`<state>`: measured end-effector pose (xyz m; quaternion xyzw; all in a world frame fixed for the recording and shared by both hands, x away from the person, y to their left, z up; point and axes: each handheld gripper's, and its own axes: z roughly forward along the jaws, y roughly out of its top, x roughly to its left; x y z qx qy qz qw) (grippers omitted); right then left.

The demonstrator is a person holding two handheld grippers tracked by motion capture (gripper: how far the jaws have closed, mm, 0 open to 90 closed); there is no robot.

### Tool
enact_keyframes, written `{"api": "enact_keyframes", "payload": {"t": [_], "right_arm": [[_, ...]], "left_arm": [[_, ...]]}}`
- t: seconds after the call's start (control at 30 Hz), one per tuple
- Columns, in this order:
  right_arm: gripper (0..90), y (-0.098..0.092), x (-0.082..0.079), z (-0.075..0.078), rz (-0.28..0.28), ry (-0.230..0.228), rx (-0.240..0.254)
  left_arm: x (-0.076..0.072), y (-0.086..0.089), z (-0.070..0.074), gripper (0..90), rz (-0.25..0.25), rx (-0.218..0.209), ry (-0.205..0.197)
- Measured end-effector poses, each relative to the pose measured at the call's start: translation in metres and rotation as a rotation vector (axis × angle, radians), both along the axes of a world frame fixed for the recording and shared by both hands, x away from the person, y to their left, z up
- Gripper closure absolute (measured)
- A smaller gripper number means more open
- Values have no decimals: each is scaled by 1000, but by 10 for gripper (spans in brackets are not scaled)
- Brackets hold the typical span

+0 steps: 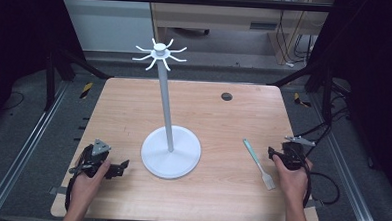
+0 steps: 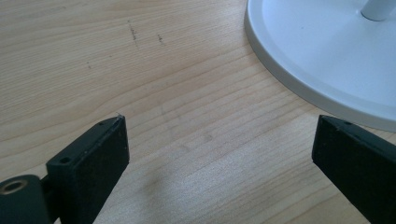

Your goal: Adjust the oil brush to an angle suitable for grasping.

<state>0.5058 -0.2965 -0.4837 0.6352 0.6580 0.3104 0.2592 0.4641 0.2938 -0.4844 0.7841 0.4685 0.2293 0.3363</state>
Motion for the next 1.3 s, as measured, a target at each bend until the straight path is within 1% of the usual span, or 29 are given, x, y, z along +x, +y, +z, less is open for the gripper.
{"api": "enact_keyframes", "payload": {"t": [0.1, 0.17, 0.2, 0.23, 0.3, 0.37, 0.43, 0.47, 0.57, 0.6, 0.7, 0.77, 0.83, 0.97, 1.07, 1.1, 1.13, 1.23, 1.3], "right_arm": [[503, 9, 5, 1, 41, 21, -29], [551, 13, 8, 3, 54, 16, -37], [590, 15, 10, 5, 67, 21, -51], [605, 18, 12, 6, 78, 29, -59], [654, 23, 18, 6, 100, 61, -71], [723, 29, 21, 4, 120, 70, -71], [794, 35, 21, 4, 155, 64, -73], [817, 37, 21, 4, 176, 61, -82], [889, 43, 19, 4, 222, 51, -84], [900, 45, 19, 3, 233, 56, -80], [900, 48, 20, 1, 251, 73, -89], [900, 48, 21, -1, 255, 78, -94], [900, 48, 21, -1, 254, 81, -89], [900, 49, 23, -5, 257, 99, -94], [900, 50, 23, -6, 269, 107, -87], [900, 51, 23, -6, 272, 109, -95], [900, 51, 23, -6, 277, 109, -92], [900, 55, 21, -5, 319, 111, -79], [900, 58, 20, -6, 360, 111, -69]], "left_arm": [[-1, 0, 0, 36, -1, 0, 0], [-2, 0, 0, 36, 0, 0, -3], [-2, 0, 0, 36, -1, -1, -3], [-2, 0, 0, 36, -2, 1, -3], [-2, 0, 0, 36, -3, 1, -1], [-2, 0, 1, 36, -5, -2, -3], [-2, 0, 1, 36, -6, -4, -5], [-2, -1, 1, 36, -5, -5, -7], [-1, -2, 0, 36, -11, -2, -2], [-1, -2, 1, 36, -14, -1, -2], [-1, -4, 1, 36, -20, -2, -4], [-1, -5, 0, 36, -22, -2, -5], [-1, -5, 0, 36, -27, 0, -4], [-1, -6, 0, 36, -32, 0, 0], [-1, -7, 0, 36, -35, 1, 0], [-1, -7, 0, 36, -38, 2, 2], [-1, -7, 0, 36, -37, 2, 1], [-1, -7, -1, 36, -37, 1, 3], [-1, -7, -1, 36, -37, -1, 3]]}}
